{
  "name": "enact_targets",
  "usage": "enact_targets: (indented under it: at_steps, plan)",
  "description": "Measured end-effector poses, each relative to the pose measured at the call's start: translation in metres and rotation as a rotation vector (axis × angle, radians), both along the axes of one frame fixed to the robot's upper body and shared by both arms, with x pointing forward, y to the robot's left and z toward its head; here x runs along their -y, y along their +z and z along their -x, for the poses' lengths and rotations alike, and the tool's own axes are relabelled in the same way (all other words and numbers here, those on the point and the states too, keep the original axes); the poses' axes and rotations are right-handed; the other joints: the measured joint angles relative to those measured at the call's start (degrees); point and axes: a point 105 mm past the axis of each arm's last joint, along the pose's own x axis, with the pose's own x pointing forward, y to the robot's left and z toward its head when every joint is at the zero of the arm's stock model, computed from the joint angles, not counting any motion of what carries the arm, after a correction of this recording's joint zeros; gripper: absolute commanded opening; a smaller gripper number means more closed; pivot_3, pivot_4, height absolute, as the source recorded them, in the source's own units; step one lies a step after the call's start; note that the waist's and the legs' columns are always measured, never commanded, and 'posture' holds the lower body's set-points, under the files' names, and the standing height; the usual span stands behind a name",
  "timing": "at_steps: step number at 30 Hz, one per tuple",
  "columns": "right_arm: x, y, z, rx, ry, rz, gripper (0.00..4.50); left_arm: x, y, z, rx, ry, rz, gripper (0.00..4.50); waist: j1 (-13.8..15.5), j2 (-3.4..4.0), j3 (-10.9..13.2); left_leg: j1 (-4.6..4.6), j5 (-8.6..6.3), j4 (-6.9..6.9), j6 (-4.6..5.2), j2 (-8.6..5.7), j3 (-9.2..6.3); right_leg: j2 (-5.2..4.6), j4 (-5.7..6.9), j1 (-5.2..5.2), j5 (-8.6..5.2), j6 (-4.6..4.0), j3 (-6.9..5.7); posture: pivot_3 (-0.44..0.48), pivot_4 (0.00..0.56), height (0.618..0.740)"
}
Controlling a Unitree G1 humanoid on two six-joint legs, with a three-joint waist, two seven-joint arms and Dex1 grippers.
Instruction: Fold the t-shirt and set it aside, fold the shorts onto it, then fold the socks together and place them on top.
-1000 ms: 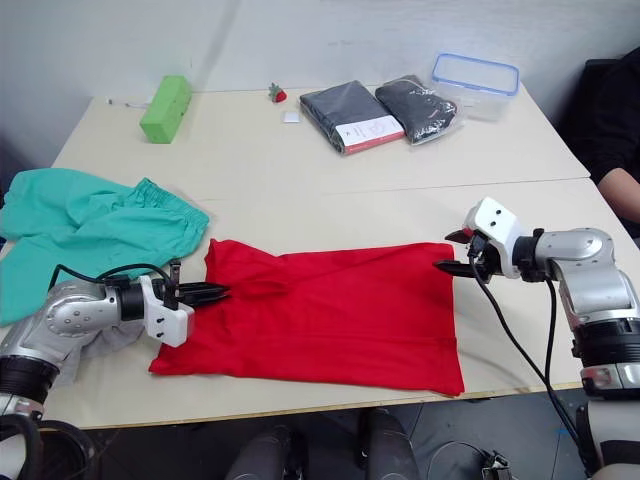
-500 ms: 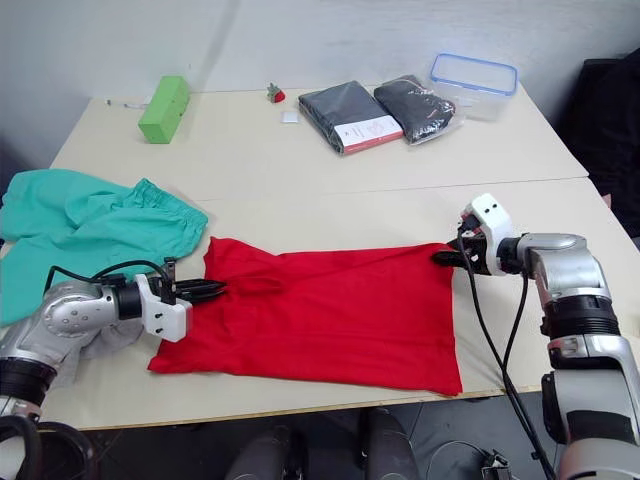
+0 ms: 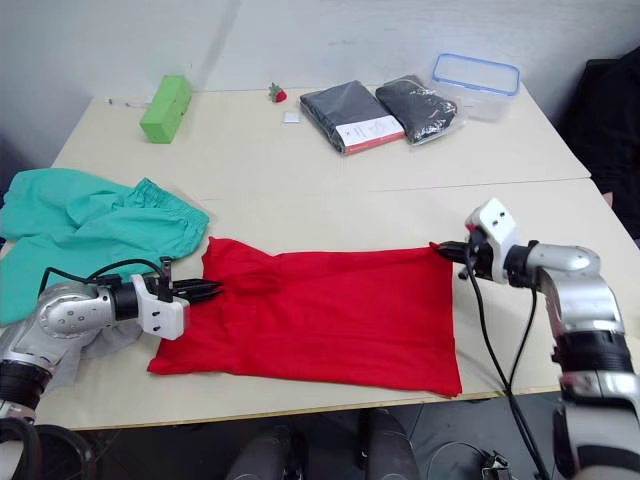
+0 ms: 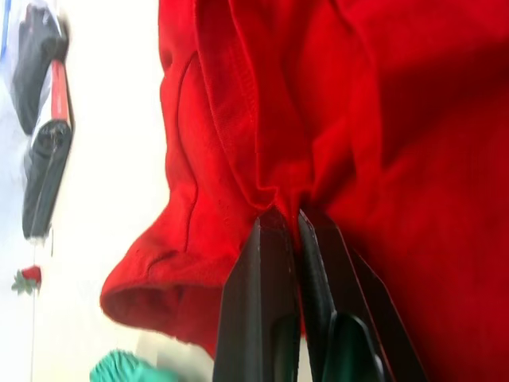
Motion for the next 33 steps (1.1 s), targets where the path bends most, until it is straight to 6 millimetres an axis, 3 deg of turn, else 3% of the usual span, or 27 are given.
enact_targets:
  at_steps: [5,11,15,17,18,28,31,33]
  plan:
    - [-0.001,-0.011,0.022,0.182,0.150,0.207,0.07,-0.008,-0.004,-0.002,-0.021,0.040,0.012,0.00,-0.2,0.00,0.0,0.08,0.00,0.00,-0.01,0.00,0.04,0.03,0.02,0.03,0.01,0.01,0.06,0.000,0.150,0.740]
    - [0.007,-0.028,0.021,0.250,0.177,0.352,0.07,-0.008,-0.001,-0.005,-0.014,0.047,0.014,0.00,-0.2,0.00,0.0,0.09,0.00,0.00,-0.02,0.01,0.08,0.07,0.03,0.02,0.01,0.01,0.09,0.000,0.150,0.740]
    - [0.008,-0.033,0.021,0.240,0.180,0.357,0.07,-0.007,0.001,-0.005,-0.018,0.048,0.025,0.00,-0.1,0.00,0.0,0.09,0.00,0.01,-0.01,0.01,0.08,0.07,0.04,0.02,0.01,0.01,0.10,0.000,0.150,0.740]
    - [0.010,-0.033,0.021,0.230,0.170,0.340,0.45,-0.007,0.002,-0.005,-0.022,0.046,0.035,0.00,-0.1,0.00,0.0,0.09,0.00,0.01,-0.01,0.01,0.08,0.07,0.03,0.02,0.01,0.01,0.10,0.000,0.150,0.740]
    - [0.010,-0.033,0.021,0.215,0.160,0.322,0.75,-0.007,0.002,-0.004,-0.028,0.050,0.046,0.56,-0.1,0.00,0.0,0.09,0.00,0.01,-0.01,0.01,0.08,0.06,0.04,0.03,0.00,0.01,0.11,0.000,0.150,0.740]
    - [0.018,-0.017,0.029,0.108,0.142,0.188,4.13,-0.021,0.018,0.001,-0.031,0.102,0.077,3.67,0.0,0.01,0.0,0.07,0.00,0.02,0.00,0.02,0.05,0.03,0.01,0.02,0.01,0.01,0.10,0.000,0.150,0.740]
    - [0.022,-0.007,0.034,0.109,0.144,0.177,4.14,-0.021,0.022,0.008,-0.062,0.123,0.107,4.47,0.0,0.01,0.0,0.08,0.00,0.02,-0.01,0.03,0.02,0.02,0.02,0.03,0.00,0.01,0.10,0.000,0.150,0.740]
    - [0.019,-0.005,0.037,0.105,0.161,0.169,4.14,-0.013,0.028,0.011,-0.076,0.117,0.138,4.47,0.0,0.01,0.0,0.09,0.00,0.03,-0.01,0.02,0.01,0.02,0.04,0.04,0.00,0.01,0.12,0.000,0.150,0.740]
